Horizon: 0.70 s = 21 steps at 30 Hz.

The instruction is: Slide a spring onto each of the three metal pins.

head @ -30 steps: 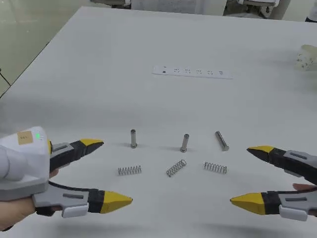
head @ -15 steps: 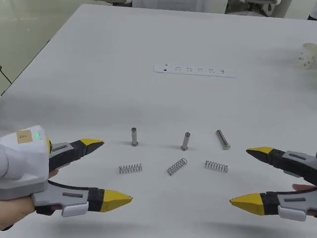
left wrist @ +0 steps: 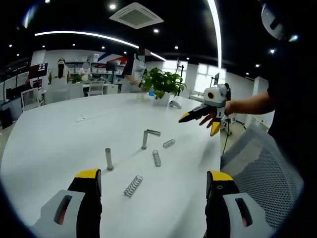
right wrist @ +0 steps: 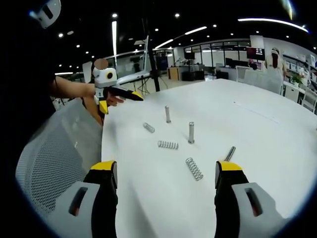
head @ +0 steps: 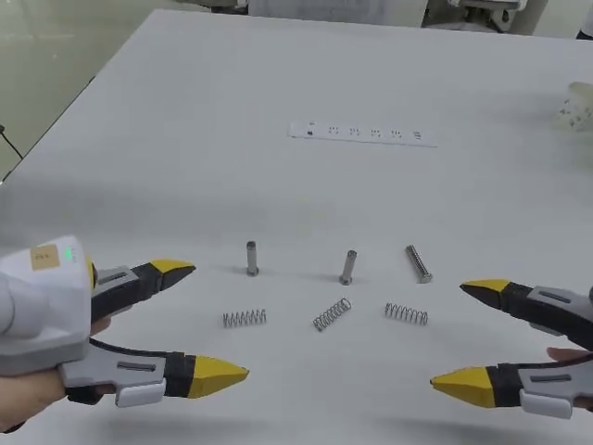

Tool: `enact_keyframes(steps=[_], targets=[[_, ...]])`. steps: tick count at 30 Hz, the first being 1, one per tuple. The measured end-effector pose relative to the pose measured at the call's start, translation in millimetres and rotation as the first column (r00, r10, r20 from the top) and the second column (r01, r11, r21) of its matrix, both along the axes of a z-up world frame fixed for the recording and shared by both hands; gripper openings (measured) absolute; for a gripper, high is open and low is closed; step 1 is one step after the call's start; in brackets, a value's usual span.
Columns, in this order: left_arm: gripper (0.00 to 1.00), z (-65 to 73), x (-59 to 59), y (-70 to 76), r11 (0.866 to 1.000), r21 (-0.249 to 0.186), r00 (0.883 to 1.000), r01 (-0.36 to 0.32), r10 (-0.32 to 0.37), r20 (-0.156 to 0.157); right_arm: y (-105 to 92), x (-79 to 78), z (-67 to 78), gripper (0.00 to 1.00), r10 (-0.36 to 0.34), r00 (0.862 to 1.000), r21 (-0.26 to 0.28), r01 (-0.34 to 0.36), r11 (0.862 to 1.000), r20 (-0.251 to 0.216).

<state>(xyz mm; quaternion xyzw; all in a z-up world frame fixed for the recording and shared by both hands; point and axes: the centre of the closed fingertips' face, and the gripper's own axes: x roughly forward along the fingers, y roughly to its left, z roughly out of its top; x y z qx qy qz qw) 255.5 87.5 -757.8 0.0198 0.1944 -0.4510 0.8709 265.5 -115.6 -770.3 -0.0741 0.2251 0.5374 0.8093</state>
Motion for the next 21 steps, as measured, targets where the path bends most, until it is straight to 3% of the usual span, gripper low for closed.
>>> enact_keyframes(steps=[21], targets=[[0.84,-1.9,-4.0,-2.0,1.0,0.006,1.0,0.008,-0.008,-0.009,-4.7,1.7,-2.5,0.82,-0.005,1.0,-0.01,0.005,1.0,0.001]])
